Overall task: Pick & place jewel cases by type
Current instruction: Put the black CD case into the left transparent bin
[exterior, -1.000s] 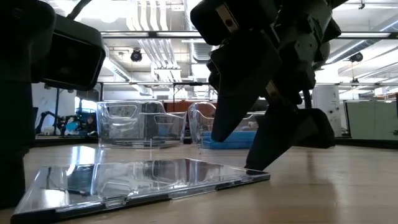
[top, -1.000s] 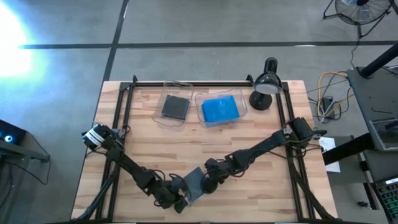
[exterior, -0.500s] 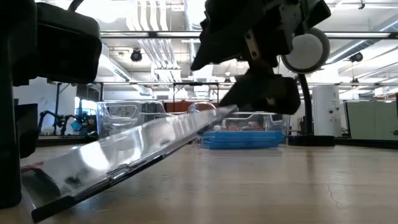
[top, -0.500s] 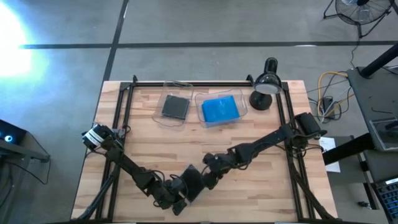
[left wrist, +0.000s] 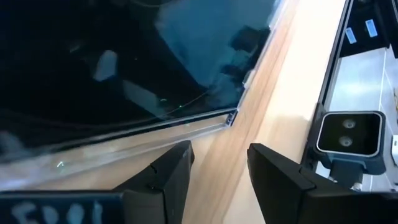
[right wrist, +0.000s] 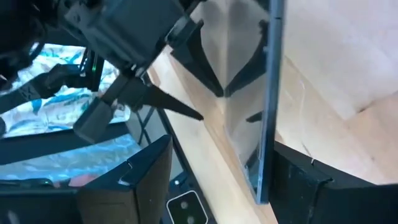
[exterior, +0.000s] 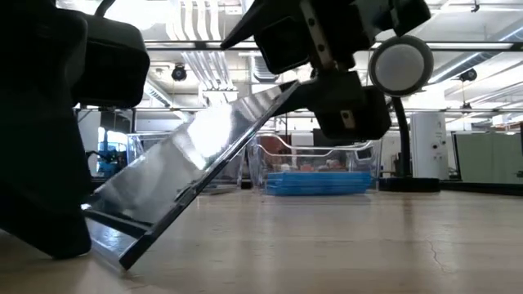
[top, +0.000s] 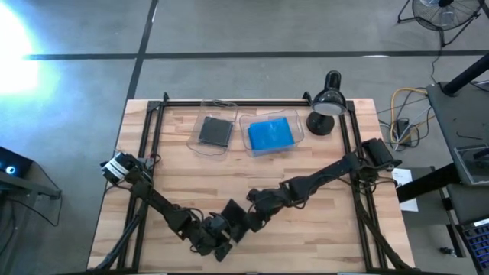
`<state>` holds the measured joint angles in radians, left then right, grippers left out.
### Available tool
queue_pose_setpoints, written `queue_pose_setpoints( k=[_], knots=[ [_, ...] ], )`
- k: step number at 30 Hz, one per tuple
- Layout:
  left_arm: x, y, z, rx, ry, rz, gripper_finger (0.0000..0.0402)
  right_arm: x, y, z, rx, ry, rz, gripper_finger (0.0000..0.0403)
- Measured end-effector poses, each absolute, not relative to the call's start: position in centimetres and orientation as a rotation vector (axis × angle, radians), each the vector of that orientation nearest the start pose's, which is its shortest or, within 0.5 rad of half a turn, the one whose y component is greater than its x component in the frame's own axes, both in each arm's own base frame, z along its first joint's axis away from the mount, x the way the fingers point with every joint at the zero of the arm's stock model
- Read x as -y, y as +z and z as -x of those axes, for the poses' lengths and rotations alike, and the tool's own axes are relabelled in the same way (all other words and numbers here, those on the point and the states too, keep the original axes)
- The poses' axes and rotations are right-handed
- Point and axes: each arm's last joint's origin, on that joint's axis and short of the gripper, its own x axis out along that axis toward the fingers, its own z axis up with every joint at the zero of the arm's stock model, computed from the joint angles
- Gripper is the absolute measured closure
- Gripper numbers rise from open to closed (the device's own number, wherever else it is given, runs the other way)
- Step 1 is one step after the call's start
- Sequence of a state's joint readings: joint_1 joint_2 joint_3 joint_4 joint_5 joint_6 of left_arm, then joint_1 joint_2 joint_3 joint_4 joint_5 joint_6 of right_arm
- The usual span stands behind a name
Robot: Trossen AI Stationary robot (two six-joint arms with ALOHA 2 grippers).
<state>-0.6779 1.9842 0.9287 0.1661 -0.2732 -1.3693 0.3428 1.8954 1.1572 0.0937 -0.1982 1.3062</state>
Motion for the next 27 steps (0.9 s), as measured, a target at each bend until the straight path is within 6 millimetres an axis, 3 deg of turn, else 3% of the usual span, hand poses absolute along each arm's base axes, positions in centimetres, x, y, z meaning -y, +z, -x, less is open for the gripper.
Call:
queue_pose_setpoints(
  k=[3, 6, 9, 14, 18, 21, 23, 27],
  knots=[
    [21.9, 8.7, -28.5, -0.874, 0.220, 0.865, 0.0255, -14.0, 17.5, -37.7, -0.875, -0.001, -1.178, 0.0189],
    [22.0, 8.8, -28.4, -0.870, 0.220, 0.864, 0.0255, -13.6, 17.4, -37.9, -0.869, -0.021, -1.177, 0.0219],
    [22.4, 9.2, -28.1, -0.861, 0.216, 0.878, 0.0255, -12.9, 17.2, -37.9, -0.877, -0.051, -1.148, 0.0275],
    [24.2, 11.8, -25.9, -0.801, 0.192, 0.866, 0.0255, -11.0, 17.3, -38.2, -0.892, 0.005, -1.043, 0.0378],
    [24.4, 14.2, -22.3, -0.750, 0.322, 0.853, 0.0255, -7.8, 19.5, -38.7, -0.886, -0.022, -0.903, 0.0389],
    [23.7, 16.2, -19.8, -0.588, 0.496, 0.943, 0.0255, -4.7, 22.3, -39.2, -0.842, -0.041, -0.816, 0.0390],
    [22.5, 16.4, -18.4, -0.461, 0.647, 1.032, 0.0255, -2.7, 24.4, -39.4, -0.791, -0.056, -0.806, 0.0390],
    [20.6, 17.0, -19.0, -0.313, 0.713, 1.160, 0.0255, -0.4, 26.9, -39.5, -0.704, -0.045, -0.835, 0.0391]
  ],
)
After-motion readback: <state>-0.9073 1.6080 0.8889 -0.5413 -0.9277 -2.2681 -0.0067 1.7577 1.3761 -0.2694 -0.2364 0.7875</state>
